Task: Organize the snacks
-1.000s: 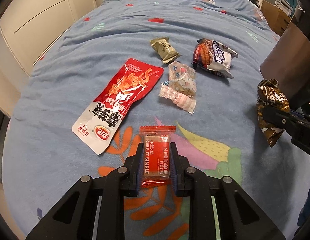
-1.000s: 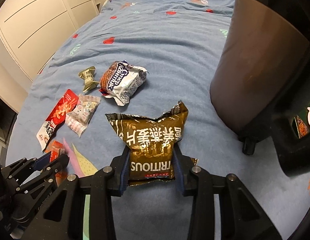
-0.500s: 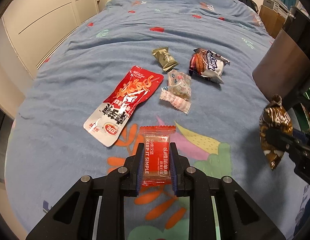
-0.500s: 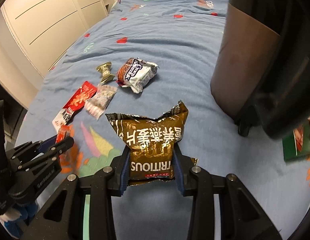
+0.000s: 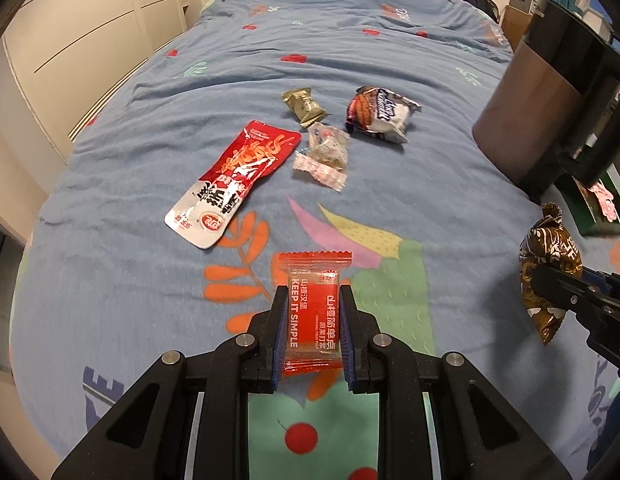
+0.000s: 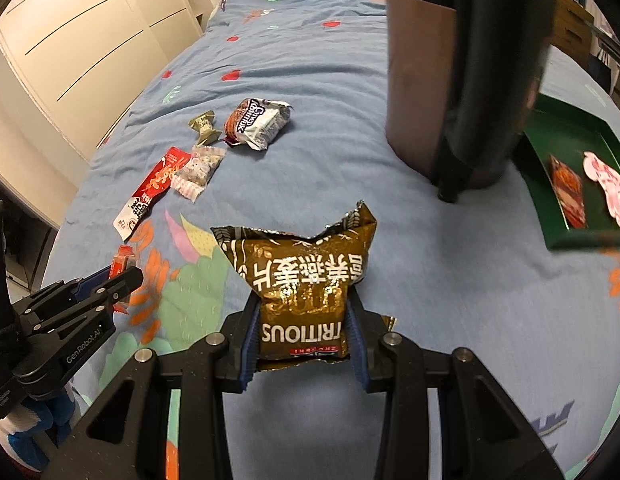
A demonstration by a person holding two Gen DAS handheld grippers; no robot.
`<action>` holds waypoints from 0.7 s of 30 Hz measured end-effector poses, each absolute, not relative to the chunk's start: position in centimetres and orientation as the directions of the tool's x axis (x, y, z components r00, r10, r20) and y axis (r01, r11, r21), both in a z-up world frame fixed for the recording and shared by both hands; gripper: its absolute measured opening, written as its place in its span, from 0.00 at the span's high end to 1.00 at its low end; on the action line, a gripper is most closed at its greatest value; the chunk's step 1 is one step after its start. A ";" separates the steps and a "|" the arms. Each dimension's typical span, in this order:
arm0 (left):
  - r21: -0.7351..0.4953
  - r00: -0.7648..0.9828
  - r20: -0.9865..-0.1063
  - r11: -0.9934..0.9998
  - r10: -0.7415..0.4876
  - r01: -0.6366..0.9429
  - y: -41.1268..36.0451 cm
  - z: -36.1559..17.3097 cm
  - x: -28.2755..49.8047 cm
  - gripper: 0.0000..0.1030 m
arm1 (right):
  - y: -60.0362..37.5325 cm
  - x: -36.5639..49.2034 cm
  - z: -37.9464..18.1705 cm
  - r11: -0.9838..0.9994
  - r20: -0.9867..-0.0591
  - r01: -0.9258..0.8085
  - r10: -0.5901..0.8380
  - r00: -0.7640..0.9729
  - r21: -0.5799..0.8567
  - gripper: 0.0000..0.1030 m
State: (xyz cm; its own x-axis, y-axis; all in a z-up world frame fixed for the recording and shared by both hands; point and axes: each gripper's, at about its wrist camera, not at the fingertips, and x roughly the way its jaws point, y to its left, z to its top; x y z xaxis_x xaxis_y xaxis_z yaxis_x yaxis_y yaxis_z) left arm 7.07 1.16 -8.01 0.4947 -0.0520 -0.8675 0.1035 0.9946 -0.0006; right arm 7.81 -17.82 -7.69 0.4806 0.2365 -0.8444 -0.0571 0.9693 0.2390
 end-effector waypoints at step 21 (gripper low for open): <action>0.027 0.523 -0.849 0.981 -0.077 0.190 -2.7 -5.3 2.3 0.81 | -22.0 2.4 -5.2 0.972 -0.823 0.008 0.193 0.534 0.233 0.01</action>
